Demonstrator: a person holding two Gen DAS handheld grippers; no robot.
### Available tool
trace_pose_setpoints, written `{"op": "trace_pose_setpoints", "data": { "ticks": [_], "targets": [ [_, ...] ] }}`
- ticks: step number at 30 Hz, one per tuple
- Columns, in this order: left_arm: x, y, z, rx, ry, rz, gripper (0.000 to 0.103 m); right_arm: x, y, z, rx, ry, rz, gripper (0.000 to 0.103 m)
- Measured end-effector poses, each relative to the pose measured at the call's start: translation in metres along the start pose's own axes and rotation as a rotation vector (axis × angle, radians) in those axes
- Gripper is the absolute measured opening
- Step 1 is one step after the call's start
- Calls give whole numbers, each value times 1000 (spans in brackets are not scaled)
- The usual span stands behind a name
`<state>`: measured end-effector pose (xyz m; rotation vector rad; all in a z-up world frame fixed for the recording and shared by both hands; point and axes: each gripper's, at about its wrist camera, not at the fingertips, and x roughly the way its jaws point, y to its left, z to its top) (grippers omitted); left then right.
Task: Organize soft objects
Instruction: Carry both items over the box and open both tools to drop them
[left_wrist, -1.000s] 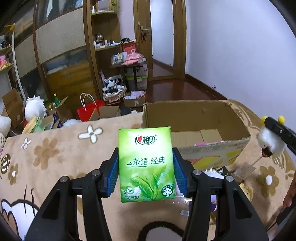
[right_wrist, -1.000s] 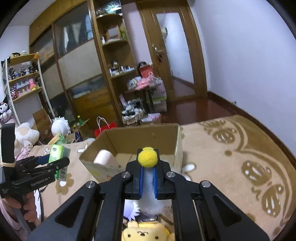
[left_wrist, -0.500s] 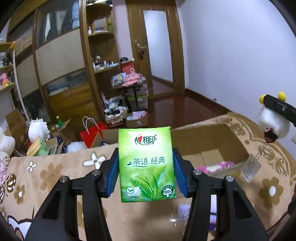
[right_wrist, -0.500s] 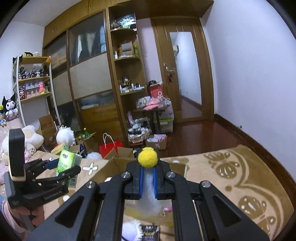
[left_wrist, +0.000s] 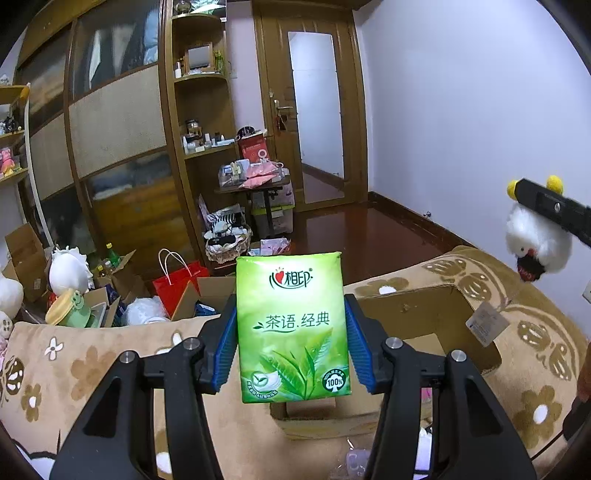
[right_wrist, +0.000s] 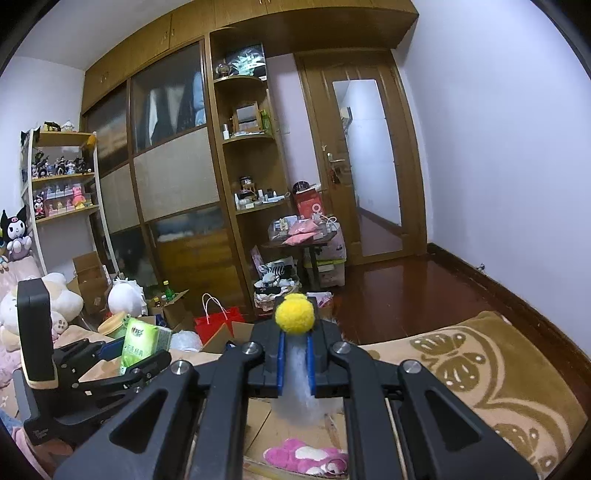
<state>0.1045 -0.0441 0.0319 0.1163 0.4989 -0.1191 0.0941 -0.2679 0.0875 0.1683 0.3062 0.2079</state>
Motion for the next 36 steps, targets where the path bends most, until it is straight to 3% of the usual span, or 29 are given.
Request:
{"op": "trace_pose_setpoints", "data": {
  "ticks": [15,21,36],
  "targets": [
    [40,0,-22,2,92,-56,52,57,-16,-61,30,186,-46,10],
    [50,-2,-29,8,122,-71,52,63,-21,-74,23,208,-93,12],
    [67,-8,-41,30,194,-95,52,72,-21,-96,9,290,-100,12]
  ]
}}
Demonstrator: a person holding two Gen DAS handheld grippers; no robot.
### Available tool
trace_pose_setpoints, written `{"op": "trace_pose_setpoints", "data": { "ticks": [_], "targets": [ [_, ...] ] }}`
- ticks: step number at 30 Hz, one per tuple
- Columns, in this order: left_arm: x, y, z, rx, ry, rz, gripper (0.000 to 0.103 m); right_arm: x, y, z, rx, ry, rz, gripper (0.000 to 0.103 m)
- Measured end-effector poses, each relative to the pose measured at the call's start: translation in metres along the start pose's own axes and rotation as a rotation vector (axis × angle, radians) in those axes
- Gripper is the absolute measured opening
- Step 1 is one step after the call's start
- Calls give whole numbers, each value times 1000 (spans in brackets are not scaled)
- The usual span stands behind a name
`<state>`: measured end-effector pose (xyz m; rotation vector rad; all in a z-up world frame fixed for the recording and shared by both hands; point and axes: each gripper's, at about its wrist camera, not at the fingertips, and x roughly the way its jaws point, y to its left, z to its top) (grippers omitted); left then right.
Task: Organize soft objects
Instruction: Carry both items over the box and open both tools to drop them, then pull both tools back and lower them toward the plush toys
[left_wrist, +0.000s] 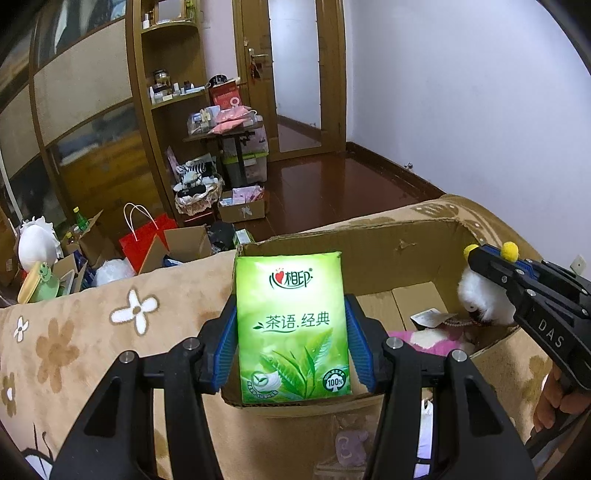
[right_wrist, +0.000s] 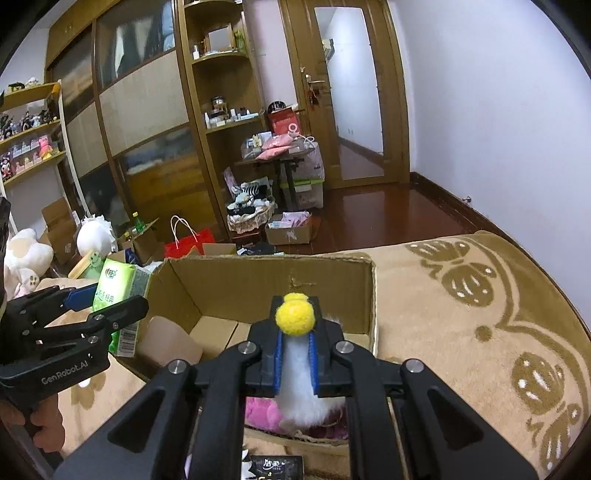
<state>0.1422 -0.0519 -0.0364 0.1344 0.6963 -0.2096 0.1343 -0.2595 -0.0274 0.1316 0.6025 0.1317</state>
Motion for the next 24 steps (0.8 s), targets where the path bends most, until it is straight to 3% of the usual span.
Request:
{"op": "trace_pose_setpoints", "data": {
  "ticks": [5,10,13,17,20,24],
  "targets": [
    [1,-1,0,7,-10,14,61,-2,1,-3,-3,14,-4,14],
    [-7,2,-2,18,-36,24,80,-10,-1,-3,-1,11,2,29],
    [-15,1,-4,29,-48,29,82,-16,-4,-3,13,3,1,40],
    [-24,2,-8,33,-50,51,89,-28,-4,-2,33,-9,2,64],
    [-32,4,-12,32,-40,64,93,-39,-3,-1,30,-19,-7,69],
    [-46,8,-17,24,-48,76,99,-57,-3,-2,39,-23,-13,93]
  ]
}}
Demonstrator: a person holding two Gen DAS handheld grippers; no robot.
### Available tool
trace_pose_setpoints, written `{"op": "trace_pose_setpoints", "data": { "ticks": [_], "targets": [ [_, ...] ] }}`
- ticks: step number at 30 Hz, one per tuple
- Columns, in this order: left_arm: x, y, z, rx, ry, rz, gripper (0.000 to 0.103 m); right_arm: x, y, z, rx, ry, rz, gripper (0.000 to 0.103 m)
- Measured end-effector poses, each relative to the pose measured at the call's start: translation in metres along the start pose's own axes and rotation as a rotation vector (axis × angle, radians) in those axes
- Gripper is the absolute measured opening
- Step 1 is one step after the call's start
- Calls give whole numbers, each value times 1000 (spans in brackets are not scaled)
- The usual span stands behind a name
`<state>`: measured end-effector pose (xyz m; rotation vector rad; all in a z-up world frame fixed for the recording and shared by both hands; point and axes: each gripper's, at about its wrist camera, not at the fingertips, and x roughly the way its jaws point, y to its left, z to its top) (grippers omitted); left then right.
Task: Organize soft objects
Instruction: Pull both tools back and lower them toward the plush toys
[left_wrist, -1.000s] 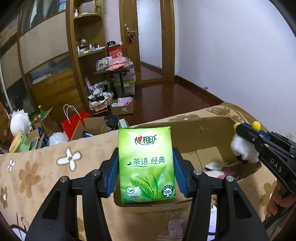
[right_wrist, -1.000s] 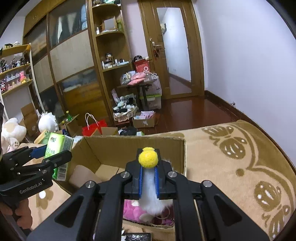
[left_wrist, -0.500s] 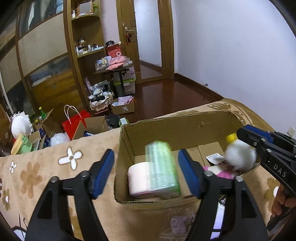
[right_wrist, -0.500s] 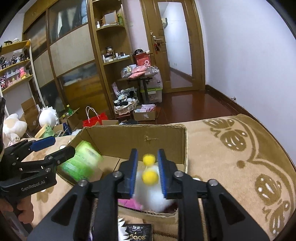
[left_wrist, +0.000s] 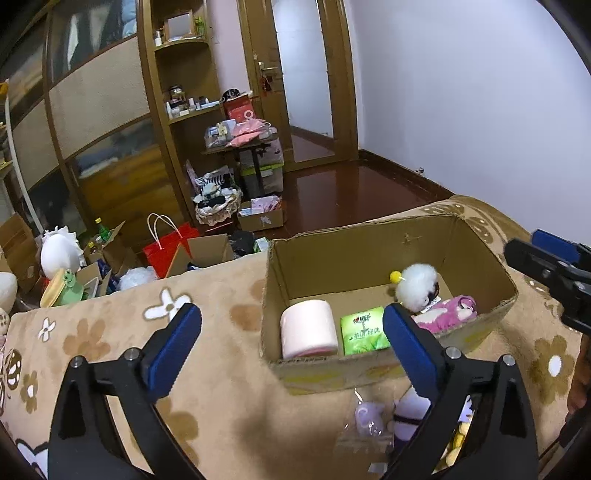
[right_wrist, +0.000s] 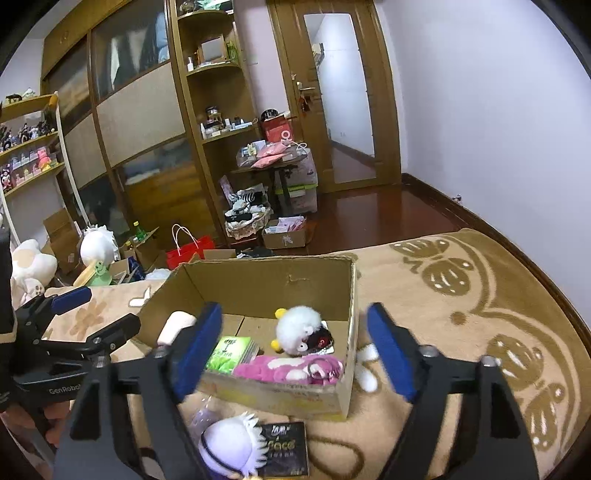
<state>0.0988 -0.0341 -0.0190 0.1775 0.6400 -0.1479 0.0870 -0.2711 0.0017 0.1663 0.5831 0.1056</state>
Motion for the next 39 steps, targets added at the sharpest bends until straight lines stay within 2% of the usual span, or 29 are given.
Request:
{"op": "trace_pose_setpoints", "data": {
  "ticks": [2,12,18,22,28,39],
  "targets": [
    [-8,3,-3,-5,2,4,100,-10,0,-2,3,-8,-12,103],
    [-39,13,-18,-51,42,-17,101,-47,-11,-13,96,-9,-45,103],
    [-51,8,-30,-35,68,-13,101,-61,-14,-24,108,1,-112,103],
    [-57,3,-38,-16,92,-25,101,-68,-15,-32,126,30,-106,103],
    [-58,-10,-47,16,122,-68,101,-67,-14,-44,131,96,-95,103],
    [-38,-29,-57,75,183,-132,101,-51,-12,-60,124,176,-87,103]
  ]
}}
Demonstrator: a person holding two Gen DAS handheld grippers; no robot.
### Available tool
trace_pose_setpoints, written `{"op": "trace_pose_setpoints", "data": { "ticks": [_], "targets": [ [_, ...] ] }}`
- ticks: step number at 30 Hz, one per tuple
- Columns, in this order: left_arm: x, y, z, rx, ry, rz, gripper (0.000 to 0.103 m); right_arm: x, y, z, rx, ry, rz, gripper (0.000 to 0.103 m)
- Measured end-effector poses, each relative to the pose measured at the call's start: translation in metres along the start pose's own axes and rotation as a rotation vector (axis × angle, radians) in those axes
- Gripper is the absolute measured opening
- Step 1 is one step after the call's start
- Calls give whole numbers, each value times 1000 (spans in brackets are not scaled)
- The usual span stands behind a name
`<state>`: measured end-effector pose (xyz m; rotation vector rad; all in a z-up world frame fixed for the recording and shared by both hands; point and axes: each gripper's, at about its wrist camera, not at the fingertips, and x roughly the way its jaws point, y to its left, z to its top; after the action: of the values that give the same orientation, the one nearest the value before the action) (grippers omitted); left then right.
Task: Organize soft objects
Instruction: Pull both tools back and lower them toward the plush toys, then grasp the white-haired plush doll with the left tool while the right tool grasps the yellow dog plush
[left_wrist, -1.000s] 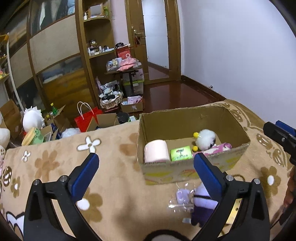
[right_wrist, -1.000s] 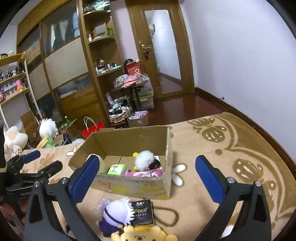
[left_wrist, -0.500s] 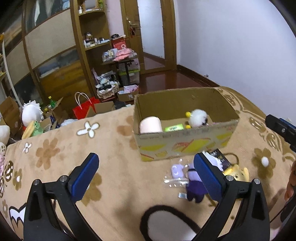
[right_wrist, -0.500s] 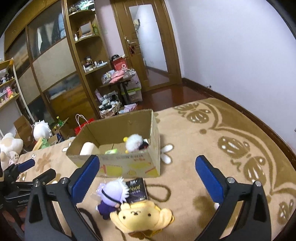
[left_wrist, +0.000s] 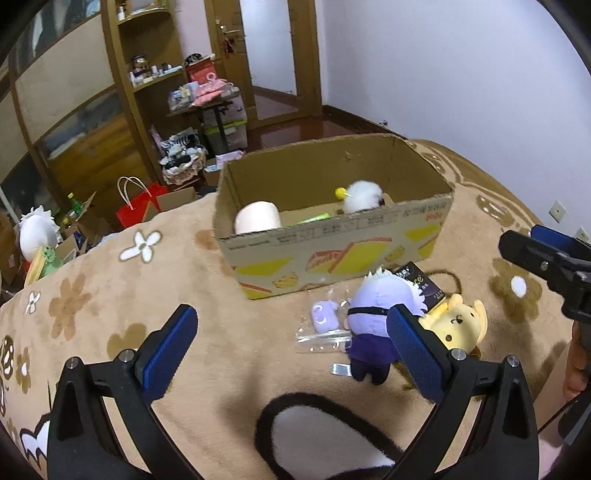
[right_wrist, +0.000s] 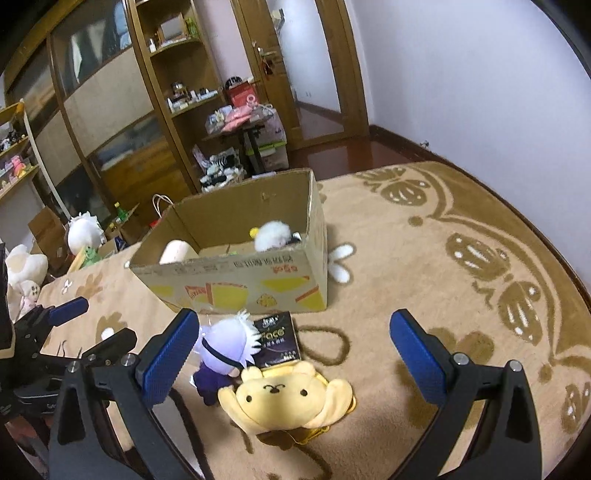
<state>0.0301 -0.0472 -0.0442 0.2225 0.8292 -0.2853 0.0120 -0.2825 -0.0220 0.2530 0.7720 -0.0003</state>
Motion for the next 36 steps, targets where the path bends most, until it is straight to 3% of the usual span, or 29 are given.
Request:
{"op": "trace_pose_setpoints", "data": {
  "ticks": [16,36],
  "targets": [
    [47,-15,-4,10,137,-119,101,34,-15,-13,45,122,-4,103],
    [78,-29,-7,31,191,-191,101,68,-21,-24,84,267,10,103]
  ]
}}
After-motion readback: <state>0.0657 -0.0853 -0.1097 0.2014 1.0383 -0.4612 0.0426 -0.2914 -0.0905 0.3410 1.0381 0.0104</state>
